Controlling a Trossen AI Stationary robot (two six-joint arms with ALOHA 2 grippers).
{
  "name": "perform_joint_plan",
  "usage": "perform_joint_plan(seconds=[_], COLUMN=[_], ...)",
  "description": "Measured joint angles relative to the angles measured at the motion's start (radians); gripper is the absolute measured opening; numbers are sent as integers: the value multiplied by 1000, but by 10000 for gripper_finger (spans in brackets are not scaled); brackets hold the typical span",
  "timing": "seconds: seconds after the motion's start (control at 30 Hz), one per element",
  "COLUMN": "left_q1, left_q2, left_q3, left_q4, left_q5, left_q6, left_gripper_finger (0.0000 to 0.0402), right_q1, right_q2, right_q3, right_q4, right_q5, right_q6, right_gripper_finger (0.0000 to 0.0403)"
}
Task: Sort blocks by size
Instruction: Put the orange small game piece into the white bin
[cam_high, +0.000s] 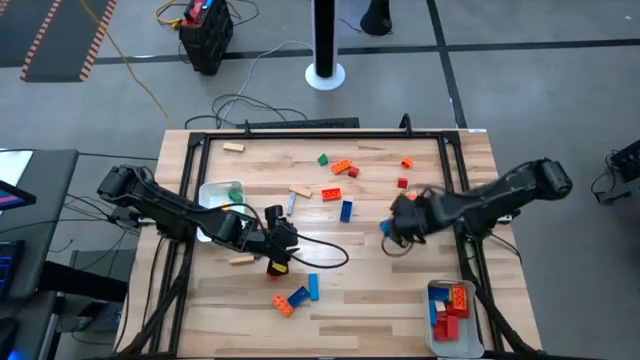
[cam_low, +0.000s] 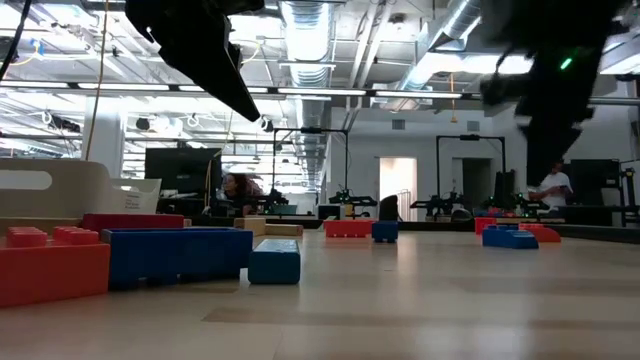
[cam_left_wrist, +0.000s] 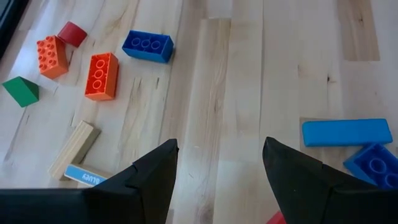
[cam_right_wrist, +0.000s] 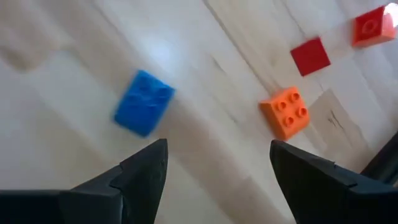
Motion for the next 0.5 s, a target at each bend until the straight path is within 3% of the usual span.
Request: perform_joint_plan(seconds=[0.23,0.5], left_q1=[-10,-10], left_q2=[0,0], left_q3=[0,0], left_q4=[-7,-7], left_q5=[0,-2], left_q6=[-2,4], left_gripper_finger=[229,229], right_q1=[-339,-532], right_q2=[3,66], right_q3=[-29,-29], right_q4=[62,74], right_q5=[-87,-163], right_q6=[-438,-749], right_gripper_finger=[309,309])
